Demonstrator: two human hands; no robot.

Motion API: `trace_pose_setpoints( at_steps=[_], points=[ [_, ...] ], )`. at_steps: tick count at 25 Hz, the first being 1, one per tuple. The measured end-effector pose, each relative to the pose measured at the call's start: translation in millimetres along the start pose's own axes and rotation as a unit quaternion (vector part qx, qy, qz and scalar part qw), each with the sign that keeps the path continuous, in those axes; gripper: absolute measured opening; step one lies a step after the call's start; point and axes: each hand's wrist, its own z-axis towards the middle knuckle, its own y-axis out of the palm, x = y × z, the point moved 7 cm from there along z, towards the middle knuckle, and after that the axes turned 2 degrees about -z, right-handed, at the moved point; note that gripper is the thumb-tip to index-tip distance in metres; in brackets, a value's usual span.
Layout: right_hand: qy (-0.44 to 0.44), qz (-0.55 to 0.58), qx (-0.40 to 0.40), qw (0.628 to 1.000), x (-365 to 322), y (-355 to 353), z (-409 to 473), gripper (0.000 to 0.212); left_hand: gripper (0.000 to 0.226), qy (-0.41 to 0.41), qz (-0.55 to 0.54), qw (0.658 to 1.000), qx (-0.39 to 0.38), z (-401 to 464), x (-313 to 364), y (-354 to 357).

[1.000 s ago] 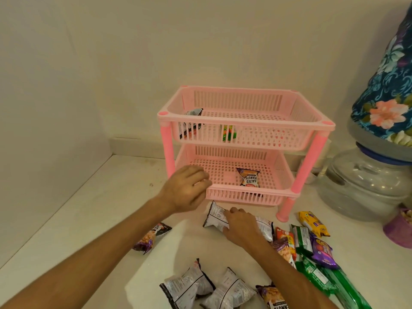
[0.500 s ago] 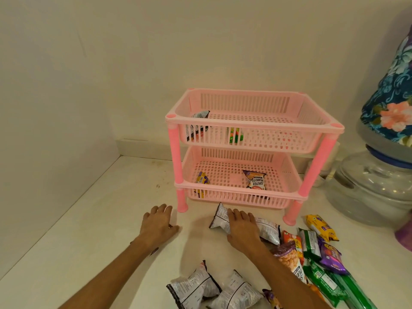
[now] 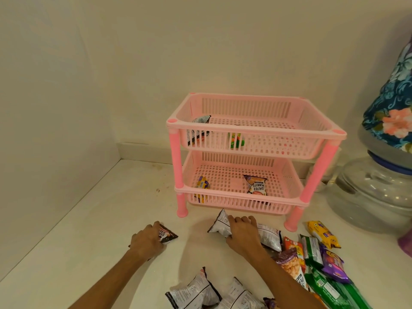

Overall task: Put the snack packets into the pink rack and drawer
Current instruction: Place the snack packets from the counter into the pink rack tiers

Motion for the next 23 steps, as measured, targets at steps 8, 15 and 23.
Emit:
trace_pose_setpoints(
  at_steps=[8,15,23],
  points=[
    [-0.016,0.089,0.086,0.992,-7,-59,6,0.054,0.053,0.038,0.006,0.998,0.045,0,29,-17],
    [-0.044,0.210,0.136,0.967,-5,-168,2,0.029,0.059,0.111,-0.030,0.987,0.110,-8,85,-50],
    [-0.032,0.299,0.265,0.916,33,-322,-11,0.039,0.060,0.177,-0.072,0.966,0.172,-19,144,-88]
  ],
)
